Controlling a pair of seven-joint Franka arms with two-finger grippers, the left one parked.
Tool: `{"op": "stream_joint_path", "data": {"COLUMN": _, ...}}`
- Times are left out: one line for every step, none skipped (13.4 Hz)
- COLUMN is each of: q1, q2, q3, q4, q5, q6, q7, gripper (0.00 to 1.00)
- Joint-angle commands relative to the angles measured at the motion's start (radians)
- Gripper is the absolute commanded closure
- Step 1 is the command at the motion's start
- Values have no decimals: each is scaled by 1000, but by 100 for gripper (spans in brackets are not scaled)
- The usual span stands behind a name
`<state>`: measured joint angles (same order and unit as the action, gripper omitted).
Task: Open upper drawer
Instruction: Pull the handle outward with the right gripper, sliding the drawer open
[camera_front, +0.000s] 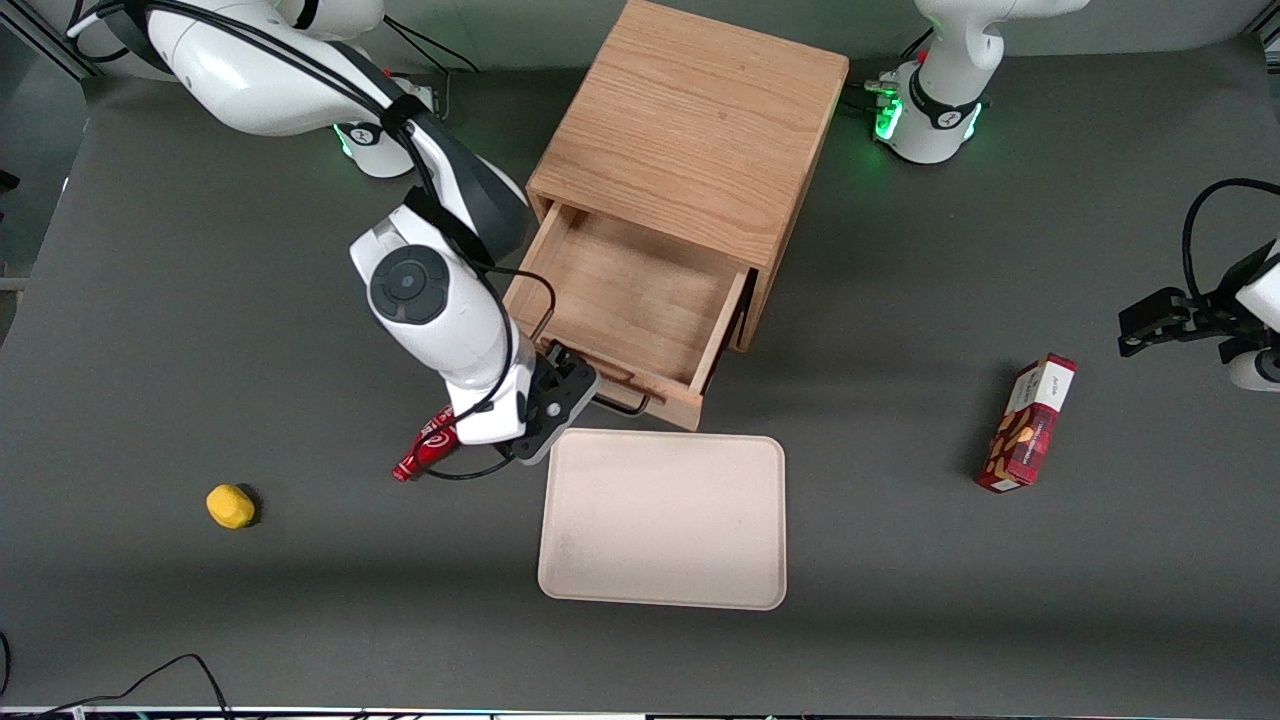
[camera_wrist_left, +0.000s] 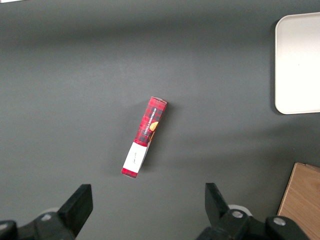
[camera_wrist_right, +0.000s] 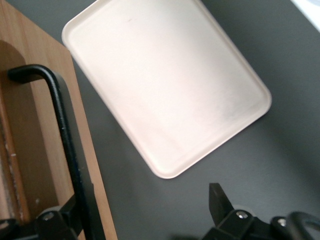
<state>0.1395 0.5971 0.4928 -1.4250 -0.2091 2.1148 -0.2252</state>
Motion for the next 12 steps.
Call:
{"op": "stream_joint_path", "data": {"q1": 12, "q2": 21, "q3": -68, "q4": 20, "q5": -23, "q6": 108, "q7": -14, "gripper": 0}}
{"op": "stream_joint_path", "data": {"q1": 12, "q2": 26, "q3": -86, "q4": 20, "q5": -23, "q6": 132, "q7": -14, "gripper": 0}}
{"op": "stream_joint_path", "data": {"q1": 12, "q2": 30, "q3": -97, "q4": 24, "q5": -21, "q6": 146, "q7": -13, "gripper": 0}}
{"op": "stream_joint_path", "data": {"q1": 12, "q2": 36, "q3": -108, "q4": 41, "q5": -21, "q6": 146, "q7": -14, "gripper": 0}}
{"op": "stream_joint_path", "data": {"q1": 12, "q2": 47, "q3": -125, "q4": 63, "q5": -21, "q6": 148, "q7": -16, "gripper": 0}}
{"op": "stream_joint_path", "data": {"q1": 12, "q2": 52, "q3": -131, "q4": 78, "q5": -19, "q6": 148, "q7": -23, "gripper": 0}}
{"op": "stream_joint_path", "data": {"q1": 11, "q2": 65, "q3": -132, "q4": 92, "q5": -18, "q6": 148, "q7": -26, "gripper": 0}}
{"op": "stream_joint_path", "data": {"q1": 6, "q2": 69, "q3": -132, "q4": 100, "q5": 9, "q6": 148, "q7": -26, "gripper": 0}}
{"op": "stream_joint_path", "data": {"q1": 0, "q2": 72, "q3": -134, "q4": 109, "q5": 49, "q6": 148, "q7": -28, "gripper": 0}}
{"op": "stream_joint_path", "data": {"q1": -3, "q2": 73, "q3": -135, "q4": 113, "q5": 77, "q6": 146, "q7": -28, "gripper": 0}}
{"op": "stream_joint_path", "data": {"q1": -3, "q2": 72, "q3": -135, "q4": 112, "q5": 86, "q6": 146, "q7": -28, "gripper": 0}}
{"op": "stream_joint_path", "data": {"q1": -1, "q2": 69, "q3": -135, "q4": 112, "q5": 88, "q6": 146, "q7": -26, "gripper": 0}}
